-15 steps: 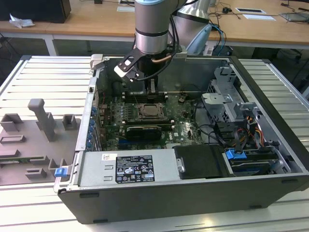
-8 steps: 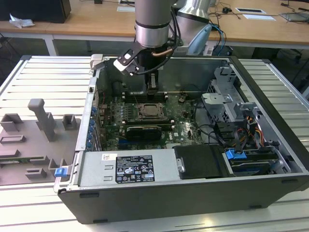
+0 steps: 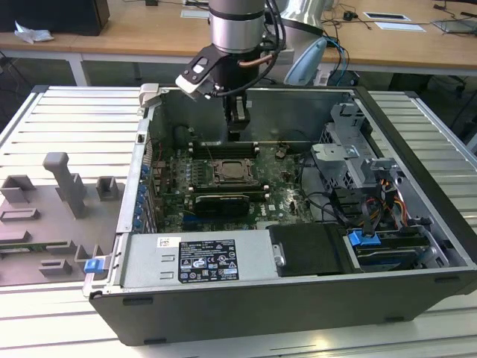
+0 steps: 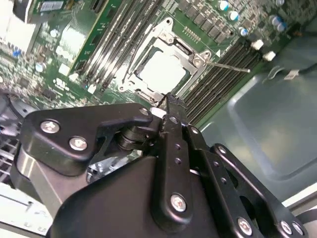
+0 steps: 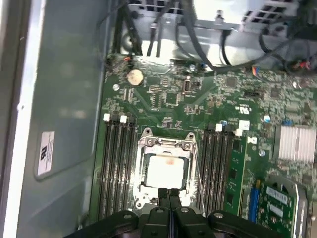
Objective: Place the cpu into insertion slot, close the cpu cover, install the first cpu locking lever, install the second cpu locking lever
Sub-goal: 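Install the first cpu locking lever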
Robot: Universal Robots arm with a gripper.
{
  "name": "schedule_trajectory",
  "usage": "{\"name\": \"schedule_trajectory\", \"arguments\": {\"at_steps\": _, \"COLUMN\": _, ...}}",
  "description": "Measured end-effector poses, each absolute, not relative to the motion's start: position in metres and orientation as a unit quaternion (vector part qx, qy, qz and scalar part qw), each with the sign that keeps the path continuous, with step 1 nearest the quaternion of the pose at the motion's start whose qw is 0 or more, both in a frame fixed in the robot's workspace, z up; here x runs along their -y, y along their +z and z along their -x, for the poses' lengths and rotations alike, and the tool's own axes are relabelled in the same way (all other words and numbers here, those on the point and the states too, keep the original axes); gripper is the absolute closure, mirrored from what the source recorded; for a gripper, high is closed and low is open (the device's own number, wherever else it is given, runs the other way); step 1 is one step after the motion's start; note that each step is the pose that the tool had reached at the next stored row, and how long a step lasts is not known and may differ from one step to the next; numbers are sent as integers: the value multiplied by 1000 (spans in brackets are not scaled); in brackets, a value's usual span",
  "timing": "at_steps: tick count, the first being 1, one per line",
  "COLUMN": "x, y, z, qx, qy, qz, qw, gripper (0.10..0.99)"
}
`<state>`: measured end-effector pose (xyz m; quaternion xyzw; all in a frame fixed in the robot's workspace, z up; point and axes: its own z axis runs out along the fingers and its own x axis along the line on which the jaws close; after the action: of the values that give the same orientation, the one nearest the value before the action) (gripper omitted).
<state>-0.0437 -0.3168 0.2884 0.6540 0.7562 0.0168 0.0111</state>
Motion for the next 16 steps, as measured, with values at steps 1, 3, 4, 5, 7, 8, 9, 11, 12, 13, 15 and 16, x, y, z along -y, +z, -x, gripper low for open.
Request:
{"name": "schedule_trajectory", "arguments": {"at_steps": 1, "x": 317, "y": 288, "z": 44, "qx": -765, "qy": 17, "qz": -644, "qw": 11, "gripper": 980}}
{"name": "schedule_trajectory", "arguments": {"at_steps": 3, "x": 317, "y": 288, "z": 44, "qx": -772, "qy": 17, "qz": -635, "qw": 10, "gripper": 980}}
{"name": "schedule_trajectory", "arguments": {"at_steps": 4, "x": 317, "y": 288, "z": 44, "qx": -774, "qy": 17, "qz": -632, "qw": 10, "gripper": 980}}
{"name": "schedule_trajectory", "arguments": {"at_steps": 5, "x": 317, "y": 288, "z": 44, "qx": -779, "qy": 17, "qz": -626, "qw": 10, "gripper": 980}}
{"name": "schedule_trajectory", "arguments": {"at_steps": 7, "x": 317, "y": 288, "z": 44, "qx": -789, "qy": 17, "qz": -614, "qw": 10, "gripper": 980}}
{"name": "schedule_trajectory", "arguments": {"at_steps": 8, "x": 317, "y": 288, "z": 44, "qx": -796, "qy": 17, "qz": -605, "qw": 9, "gripper": 980}}
{"name": "schedule_trajectory", "arguments": {"at_steps": 9, "x": 317, "y": 288, "z": 44, "qx": -799, "qy": 17, "qz": -601, "qw": 9, "gripper": 980}}
{"name": "schedule_trajectory", "arguments": {"at_steps": 11, "x": 317, "y": 288, "z": 44, "qx": -804, "qy": 17, "qz": -594, "qw": 9, "gripper": 980}}
{"name": "schedule_trajectory", "arguments": {"at_steps": 12, "x": 317, "y": 288, "z": 44, "qx": -807, "qy": 17, "qz": -591, "qw": 9, "gripper": 980}}
{"name": "schedule_trajectory", "arguments": {"at_steps": 13, "x": 317, "y": 288, "z": 44, "qx": -808, "qy": 17, "qz": -589, "qw": 9, "gripper": 980}}
{"name": "schedule_trajectory", "arguments": {"at_steps": 15, "x": 317, "y": 288, "z": 44, "qx": -812, "qy": 17, "qz": -584, "qw": 9, "gripper": 980}}
{"name": "schedule_trajectory", "arguments": {"at_steps": 16, "x": 317, "y": 288, "z": 44, "qx": -814, "qy": 17, "qz": -581, "qw": 9, "gripper": 980}}
